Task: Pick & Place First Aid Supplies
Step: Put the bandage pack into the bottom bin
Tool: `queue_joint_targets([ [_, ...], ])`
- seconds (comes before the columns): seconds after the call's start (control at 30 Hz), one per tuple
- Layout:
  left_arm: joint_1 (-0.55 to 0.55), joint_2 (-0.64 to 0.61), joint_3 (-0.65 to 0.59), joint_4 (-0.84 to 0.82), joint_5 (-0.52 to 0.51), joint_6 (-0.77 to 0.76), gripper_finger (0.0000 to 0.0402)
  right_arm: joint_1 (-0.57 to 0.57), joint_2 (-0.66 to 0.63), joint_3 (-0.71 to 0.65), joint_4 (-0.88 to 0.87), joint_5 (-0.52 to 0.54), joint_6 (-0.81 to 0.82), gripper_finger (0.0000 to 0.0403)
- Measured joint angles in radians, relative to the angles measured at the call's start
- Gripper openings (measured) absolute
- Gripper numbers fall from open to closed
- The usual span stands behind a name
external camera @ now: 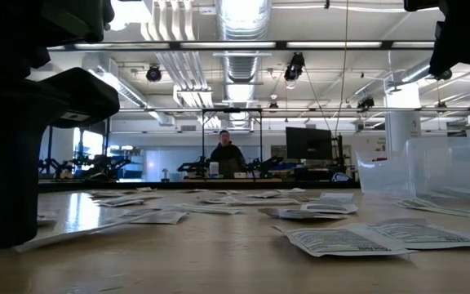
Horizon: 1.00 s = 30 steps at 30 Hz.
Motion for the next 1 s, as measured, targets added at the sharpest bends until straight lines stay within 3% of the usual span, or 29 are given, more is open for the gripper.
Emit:
queue_joint_targets([
  [1.0,-0.006,-0.042,0.055,0.06,-0.038,-0.031,0.0003,0.225,0.005,-0.016,0.184,0.01,0.064,0.0054],
])
